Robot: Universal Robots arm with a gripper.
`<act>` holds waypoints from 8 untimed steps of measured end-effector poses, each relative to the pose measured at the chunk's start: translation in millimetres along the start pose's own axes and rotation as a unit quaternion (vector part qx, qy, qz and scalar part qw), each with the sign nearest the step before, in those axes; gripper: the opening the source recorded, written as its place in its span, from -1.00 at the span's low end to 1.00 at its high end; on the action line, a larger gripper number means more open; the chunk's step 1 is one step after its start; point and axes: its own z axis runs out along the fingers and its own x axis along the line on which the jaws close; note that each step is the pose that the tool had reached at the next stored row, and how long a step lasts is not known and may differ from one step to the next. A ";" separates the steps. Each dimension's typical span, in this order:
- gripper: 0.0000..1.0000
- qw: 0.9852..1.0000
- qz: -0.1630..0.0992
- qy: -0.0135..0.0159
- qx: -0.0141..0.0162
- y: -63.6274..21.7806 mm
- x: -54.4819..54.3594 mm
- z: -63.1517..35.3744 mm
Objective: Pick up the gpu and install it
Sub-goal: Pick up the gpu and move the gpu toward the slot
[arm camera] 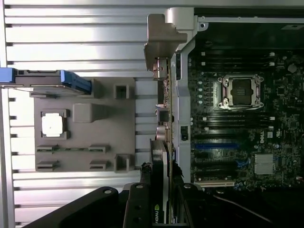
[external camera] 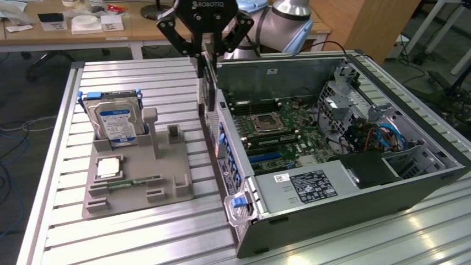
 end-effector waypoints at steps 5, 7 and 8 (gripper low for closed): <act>-0.47 1.000 0.000 0.000 -0.002 1.0 -21.9 0.7; -0.47 1.000 -0.001 0.000 -0.003 1.3 -30.5 0.9; -0.47 1.000 -0.001 0.000 -0.004 1.5 -35.0 1.0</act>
